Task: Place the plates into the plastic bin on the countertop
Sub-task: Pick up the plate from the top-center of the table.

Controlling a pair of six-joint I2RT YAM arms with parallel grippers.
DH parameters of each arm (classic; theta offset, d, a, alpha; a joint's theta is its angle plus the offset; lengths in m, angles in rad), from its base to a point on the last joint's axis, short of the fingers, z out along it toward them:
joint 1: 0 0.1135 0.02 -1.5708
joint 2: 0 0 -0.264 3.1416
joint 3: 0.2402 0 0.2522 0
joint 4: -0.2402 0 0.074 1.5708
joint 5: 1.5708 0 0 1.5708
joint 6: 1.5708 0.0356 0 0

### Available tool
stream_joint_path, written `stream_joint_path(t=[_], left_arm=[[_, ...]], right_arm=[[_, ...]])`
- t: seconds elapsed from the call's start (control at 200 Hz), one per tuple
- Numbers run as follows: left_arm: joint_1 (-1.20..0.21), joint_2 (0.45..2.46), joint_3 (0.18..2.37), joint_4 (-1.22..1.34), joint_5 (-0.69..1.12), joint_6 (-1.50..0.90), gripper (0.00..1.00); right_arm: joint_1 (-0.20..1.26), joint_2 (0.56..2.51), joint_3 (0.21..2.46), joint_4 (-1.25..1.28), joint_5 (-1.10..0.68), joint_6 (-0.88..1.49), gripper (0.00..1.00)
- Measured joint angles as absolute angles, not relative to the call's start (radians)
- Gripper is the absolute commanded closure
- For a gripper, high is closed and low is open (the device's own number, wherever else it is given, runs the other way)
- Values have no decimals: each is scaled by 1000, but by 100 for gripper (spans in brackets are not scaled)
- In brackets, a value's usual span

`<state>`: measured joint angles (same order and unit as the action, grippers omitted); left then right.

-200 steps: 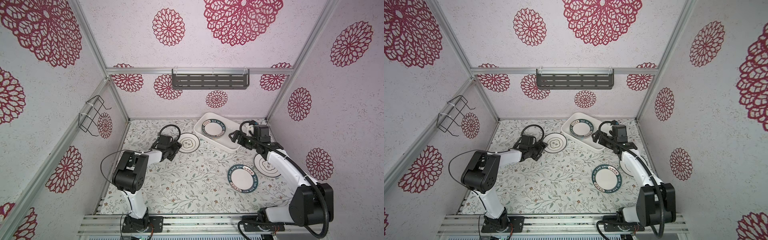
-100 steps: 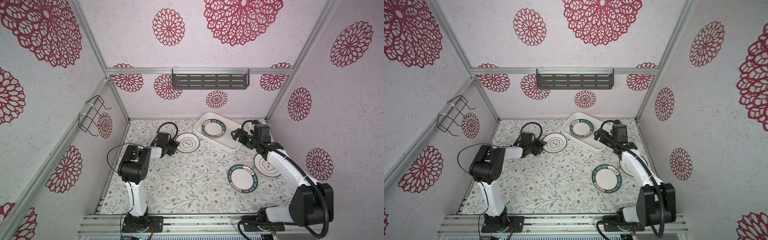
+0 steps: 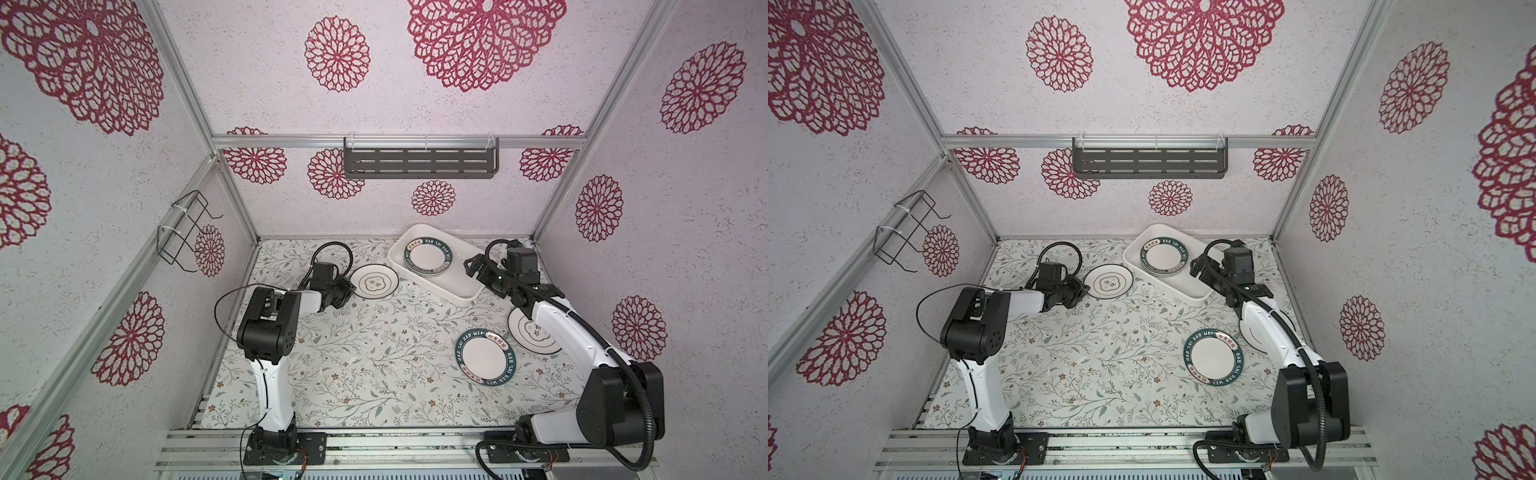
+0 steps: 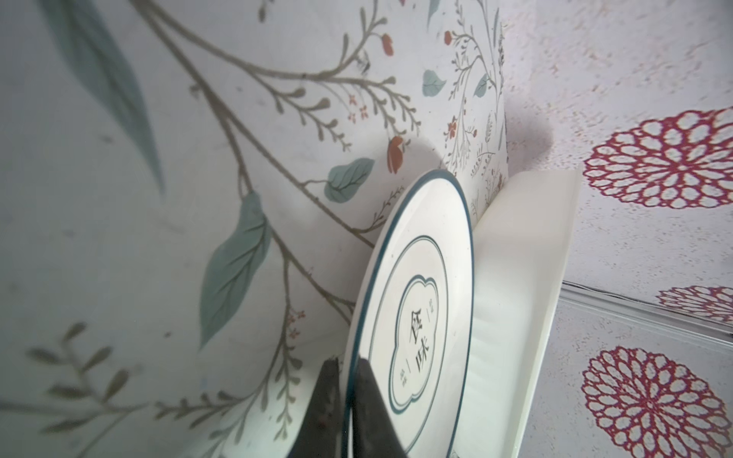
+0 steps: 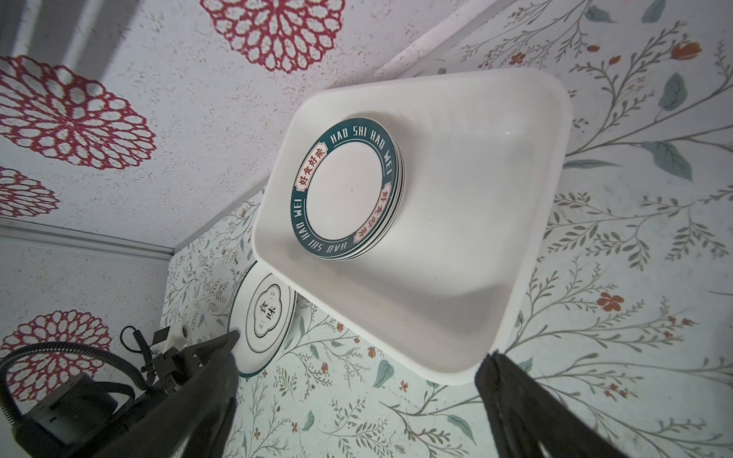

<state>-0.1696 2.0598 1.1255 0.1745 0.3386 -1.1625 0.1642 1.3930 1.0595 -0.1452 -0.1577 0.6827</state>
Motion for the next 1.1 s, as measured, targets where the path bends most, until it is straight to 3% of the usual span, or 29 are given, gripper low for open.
stream_joint_path(t=[0.681,1.101], left_arm=[[-169,2049,1127,166,329,-1148,99],[-170,1973,1132,31,277,-1129,100]], right_arm=[[164,1432,1060,-132,-170,685,1],[162,1459,1060,-130,-210,682,1]])
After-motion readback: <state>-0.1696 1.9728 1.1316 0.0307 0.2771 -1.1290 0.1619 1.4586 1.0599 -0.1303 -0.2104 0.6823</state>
